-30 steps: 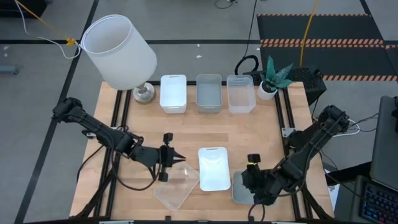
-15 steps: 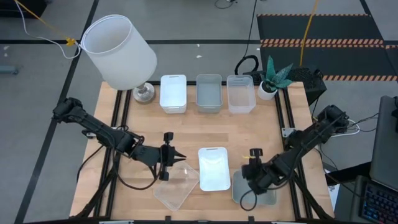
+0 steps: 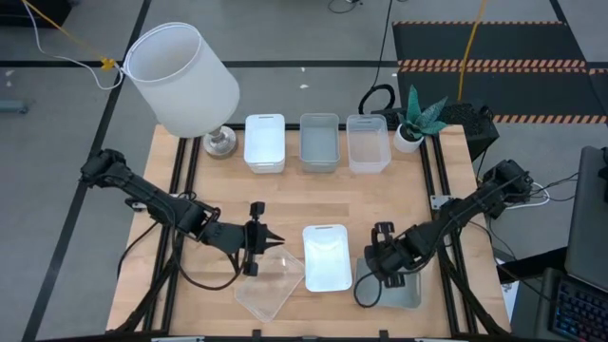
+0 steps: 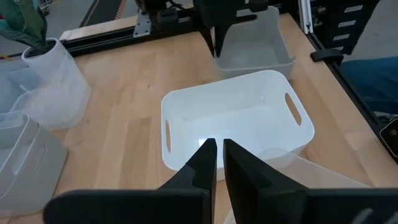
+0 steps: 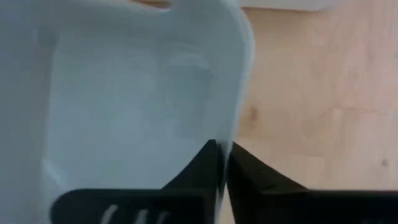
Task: Stack baskets by color
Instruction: Stack the gray bin on the top middle stacked gray bins
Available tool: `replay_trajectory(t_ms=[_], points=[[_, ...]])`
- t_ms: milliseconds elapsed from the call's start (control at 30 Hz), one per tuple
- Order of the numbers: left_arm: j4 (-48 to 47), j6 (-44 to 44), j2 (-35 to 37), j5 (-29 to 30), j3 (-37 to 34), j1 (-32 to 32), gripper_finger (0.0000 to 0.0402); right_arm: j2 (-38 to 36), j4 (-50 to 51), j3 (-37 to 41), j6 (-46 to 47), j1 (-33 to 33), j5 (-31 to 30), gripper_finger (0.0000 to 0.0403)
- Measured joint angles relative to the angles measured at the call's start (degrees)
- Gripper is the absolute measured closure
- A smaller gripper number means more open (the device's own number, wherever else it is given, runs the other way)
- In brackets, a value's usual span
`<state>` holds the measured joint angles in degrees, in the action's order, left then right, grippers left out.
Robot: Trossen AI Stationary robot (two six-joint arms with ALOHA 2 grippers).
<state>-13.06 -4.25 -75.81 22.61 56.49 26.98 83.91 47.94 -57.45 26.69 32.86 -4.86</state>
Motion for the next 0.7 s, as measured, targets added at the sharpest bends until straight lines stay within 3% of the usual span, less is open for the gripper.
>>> replay_trajectory(t_ms=[333,700], points=[[1.99,1.59,0.00,0.00,-0.02,-0.02,0.0371,-0.40,0.03,0.00,-3.38,-0.04,0.58,0.0399],[11.41,18.05,0.02,0.09,-0.02,-1.37,0.0370,-8.24,0.23,0.00,-6.67,-0.24,-3.63,0.0401]])
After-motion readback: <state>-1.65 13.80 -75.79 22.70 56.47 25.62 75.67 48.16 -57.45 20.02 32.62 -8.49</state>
